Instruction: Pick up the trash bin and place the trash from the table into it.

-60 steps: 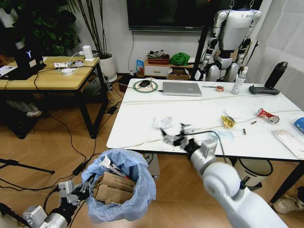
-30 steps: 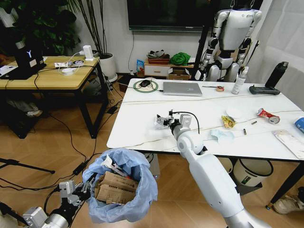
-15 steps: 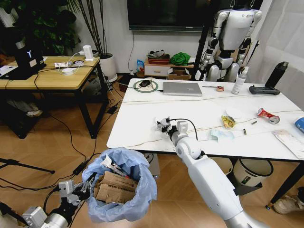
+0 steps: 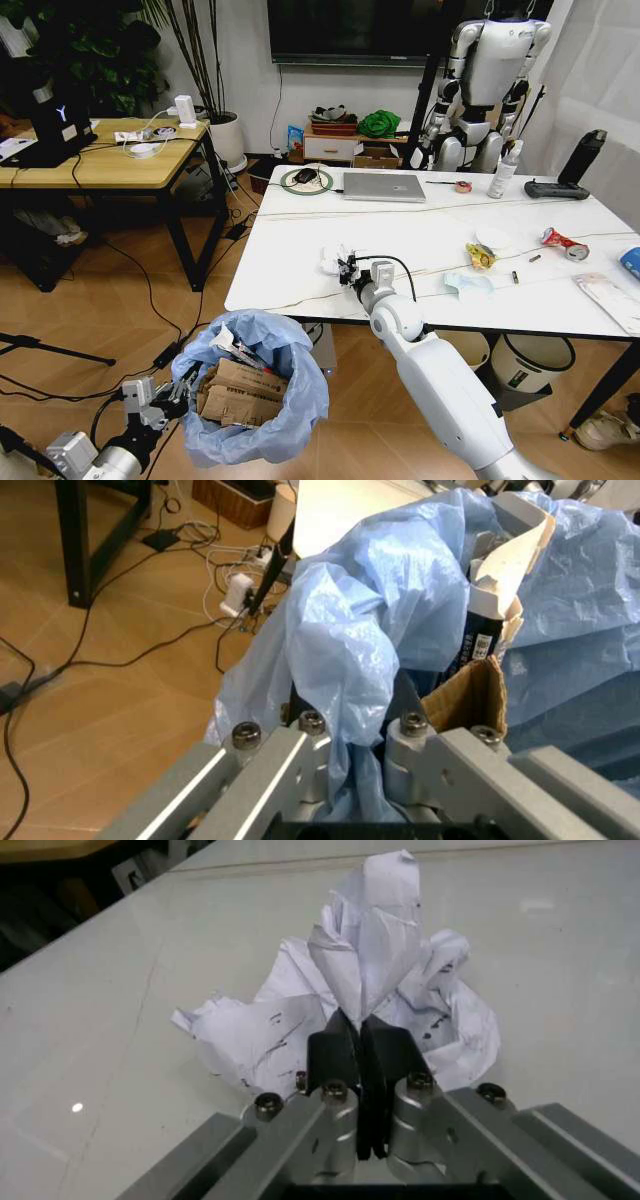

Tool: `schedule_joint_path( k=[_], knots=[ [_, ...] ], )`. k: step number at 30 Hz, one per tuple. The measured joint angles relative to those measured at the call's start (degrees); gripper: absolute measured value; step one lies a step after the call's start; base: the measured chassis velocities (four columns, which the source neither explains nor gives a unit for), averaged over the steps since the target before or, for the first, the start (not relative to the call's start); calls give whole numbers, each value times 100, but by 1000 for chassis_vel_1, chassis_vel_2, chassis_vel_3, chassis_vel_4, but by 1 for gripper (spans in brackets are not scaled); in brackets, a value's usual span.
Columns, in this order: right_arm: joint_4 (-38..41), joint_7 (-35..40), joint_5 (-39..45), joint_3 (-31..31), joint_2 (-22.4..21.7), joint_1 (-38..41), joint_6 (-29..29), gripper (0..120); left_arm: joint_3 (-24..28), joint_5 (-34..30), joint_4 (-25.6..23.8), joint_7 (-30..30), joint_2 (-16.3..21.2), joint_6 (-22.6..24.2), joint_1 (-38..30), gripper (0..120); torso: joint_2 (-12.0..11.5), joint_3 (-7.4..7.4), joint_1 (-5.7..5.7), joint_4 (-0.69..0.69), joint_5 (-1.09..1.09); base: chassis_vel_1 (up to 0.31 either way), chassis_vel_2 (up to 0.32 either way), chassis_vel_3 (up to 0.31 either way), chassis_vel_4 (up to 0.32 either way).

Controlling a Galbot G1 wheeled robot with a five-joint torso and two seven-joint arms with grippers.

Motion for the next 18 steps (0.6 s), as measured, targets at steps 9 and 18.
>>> schedule_joint_path(
  k=[9, 18],
  knots=[
    [1224, -588, 966, -387, -534, -94, 795, 0, 9, -12, 0, -1, 10, 4, 8, 1, 0, 0, 0, 0, -1, 0, 0, 0, 0],
    [2235, -1401, 1659, -1211, -1519, -294, 1766, 0, -32, -18, -55, -1, 3, 8, 43, 1, 0, 0, -1, -1, 0, 0, 0, 0, 0]
  ],
)
